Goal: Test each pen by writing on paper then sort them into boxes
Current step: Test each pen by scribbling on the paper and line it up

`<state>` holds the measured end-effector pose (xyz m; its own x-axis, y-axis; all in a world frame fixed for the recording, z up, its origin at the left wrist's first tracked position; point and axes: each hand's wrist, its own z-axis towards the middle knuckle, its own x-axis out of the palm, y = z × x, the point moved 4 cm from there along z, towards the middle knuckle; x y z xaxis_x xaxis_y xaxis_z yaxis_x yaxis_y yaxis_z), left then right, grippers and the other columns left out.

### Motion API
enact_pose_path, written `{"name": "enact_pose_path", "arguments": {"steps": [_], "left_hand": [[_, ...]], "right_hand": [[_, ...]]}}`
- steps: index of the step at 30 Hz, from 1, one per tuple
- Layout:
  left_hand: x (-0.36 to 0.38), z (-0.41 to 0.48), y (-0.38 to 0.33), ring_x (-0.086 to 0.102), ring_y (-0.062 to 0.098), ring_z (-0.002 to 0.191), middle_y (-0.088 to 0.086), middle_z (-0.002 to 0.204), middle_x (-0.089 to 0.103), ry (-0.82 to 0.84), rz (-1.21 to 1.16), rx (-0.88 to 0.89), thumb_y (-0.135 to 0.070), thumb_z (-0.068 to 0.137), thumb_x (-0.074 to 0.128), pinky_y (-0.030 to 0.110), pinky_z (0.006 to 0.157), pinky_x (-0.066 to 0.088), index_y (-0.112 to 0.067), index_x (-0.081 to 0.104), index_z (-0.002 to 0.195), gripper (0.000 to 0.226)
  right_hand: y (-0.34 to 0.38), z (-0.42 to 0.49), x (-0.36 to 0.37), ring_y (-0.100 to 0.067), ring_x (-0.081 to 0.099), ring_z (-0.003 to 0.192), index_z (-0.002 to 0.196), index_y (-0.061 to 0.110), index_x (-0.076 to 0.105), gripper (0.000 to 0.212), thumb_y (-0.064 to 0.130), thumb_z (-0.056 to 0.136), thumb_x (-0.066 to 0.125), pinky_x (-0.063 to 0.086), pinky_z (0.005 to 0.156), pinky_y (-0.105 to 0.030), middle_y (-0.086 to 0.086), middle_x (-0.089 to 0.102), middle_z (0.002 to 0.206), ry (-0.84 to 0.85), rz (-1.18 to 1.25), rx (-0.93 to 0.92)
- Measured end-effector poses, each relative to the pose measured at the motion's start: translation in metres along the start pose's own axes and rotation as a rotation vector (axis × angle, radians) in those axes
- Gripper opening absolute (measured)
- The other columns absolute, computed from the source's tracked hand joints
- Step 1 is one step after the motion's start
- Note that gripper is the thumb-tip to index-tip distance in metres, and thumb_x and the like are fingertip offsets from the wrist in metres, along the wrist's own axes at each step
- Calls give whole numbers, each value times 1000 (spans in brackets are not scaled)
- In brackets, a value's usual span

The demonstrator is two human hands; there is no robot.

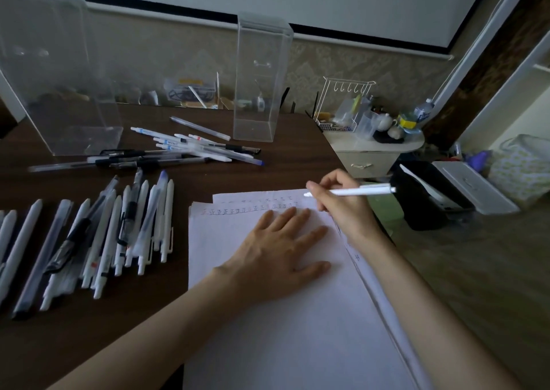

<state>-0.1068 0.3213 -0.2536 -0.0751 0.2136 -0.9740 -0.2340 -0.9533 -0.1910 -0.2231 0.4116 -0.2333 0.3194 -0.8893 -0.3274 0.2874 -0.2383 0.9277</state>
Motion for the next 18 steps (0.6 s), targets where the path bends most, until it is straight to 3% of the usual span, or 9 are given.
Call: {"name": "enact_pose_path", "arguments": {"steps": [3,6,9,11,18], "left_hand": [[2,0,0,6,23,143,6,157,10,13,7,0,-65,86,12,35,111,1,-33,19,147,69],[3,-1,1,9,24,143,6,156,13,8,-9,-6,-65,87,13,38,112,5,-34,22,147,68],[3,0,2,19,27,141,9,153,24,-24,-31,-7,-65,87,16,42,111,13,-31,31,144,68],[3,0,2,14,25,142,7,154,20,-18,-38,-8,-66,87,15,42,112,10,-33,27,146,68],[5,1,4,4,22,143,4,157,10,2,-53,-14,-66,88,15,41,113,3,-36,18,147,67]], "right_hand": [[2,14,10,-4,41,41,66,8,44,21,1,80,58,34,47,-18,-6,47,50,-17,-58,38],[-3,25,11,-4,34,37,55,16,33,31,8,71,58,28,45,-25,1,33,44,-135,-108,14],[-9,26,10,-22,48,45,53,14,31,29,19,65,56,34,49,-35,8,39,34,-118,-239,-28],[-8,25,11,-30,59,53,52,14,31,32,11,71,58,35,48,-30,10,44,33,-101,-250,-44],[-7,25,15,-12,61,52,57,8,34,32,-2,77,57,33,46,-24,6,40,33,-68,-203,-46]]}}
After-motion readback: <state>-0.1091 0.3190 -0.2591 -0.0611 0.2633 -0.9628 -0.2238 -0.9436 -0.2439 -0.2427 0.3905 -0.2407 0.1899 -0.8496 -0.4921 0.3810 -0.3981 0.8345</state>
